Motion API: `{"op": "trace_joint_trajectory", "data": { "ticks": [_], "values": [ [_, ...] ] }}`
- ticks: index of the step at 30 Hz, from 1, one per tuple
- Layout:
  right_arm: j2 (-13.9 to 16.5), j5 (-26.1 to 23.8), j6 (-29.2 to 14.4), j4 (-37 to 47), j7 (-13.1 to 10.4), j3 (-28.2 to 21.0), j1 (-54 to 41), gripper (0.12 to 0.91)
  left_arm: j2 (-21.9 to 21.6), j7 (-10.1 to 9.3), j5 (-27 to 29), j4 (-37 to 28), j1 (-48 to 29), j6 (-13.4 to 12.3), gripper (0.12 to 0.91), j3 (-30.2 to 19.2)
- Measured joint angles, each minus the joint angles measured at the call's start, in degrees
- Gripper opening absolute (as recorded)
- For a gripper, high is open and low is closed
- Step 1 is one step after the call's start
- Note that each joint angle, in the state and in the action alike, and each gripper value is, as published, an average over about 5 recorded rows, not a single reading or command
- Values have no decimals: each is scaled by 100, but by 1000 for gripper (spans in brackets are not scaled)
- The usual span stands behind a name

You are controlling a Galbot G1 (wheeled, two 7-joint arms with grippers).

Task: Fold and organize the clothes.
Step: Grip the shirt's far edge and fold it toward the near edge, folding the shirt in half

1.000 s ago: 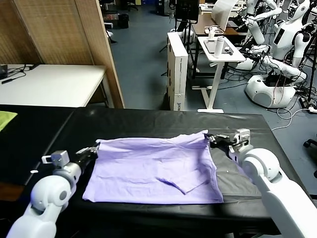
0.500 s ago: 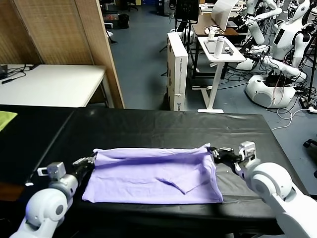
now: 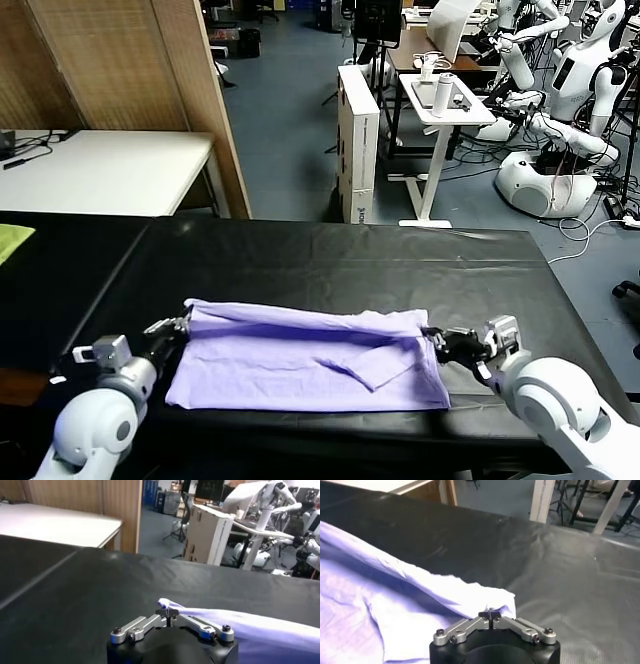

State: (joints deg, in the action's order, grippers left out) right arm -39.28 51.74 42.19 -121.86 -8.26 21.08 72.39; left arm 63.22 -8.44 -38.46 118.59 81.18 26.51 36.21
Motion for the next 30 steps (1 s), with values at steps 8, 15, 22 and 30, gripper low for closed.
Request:
{"op": "trace_joint_trajectory", "data": {
  "ticks": [8,15,22,30],
  "values": [
    [73,9,0,-31,-2,-10,84,139,101,63,230,131,336,-388,148,-1],
    [86,7,0,-34,-1,-28,119,139,185,132,436,205,655,-557,148,0],
    [86,-4,0,21,3,-51,123,139,258,130,554,279,888,-613,148,2],
    [102,-2,0,33,83,-95,133,139,301,126,558,314,1092,-695,148,103]
  ]
}}
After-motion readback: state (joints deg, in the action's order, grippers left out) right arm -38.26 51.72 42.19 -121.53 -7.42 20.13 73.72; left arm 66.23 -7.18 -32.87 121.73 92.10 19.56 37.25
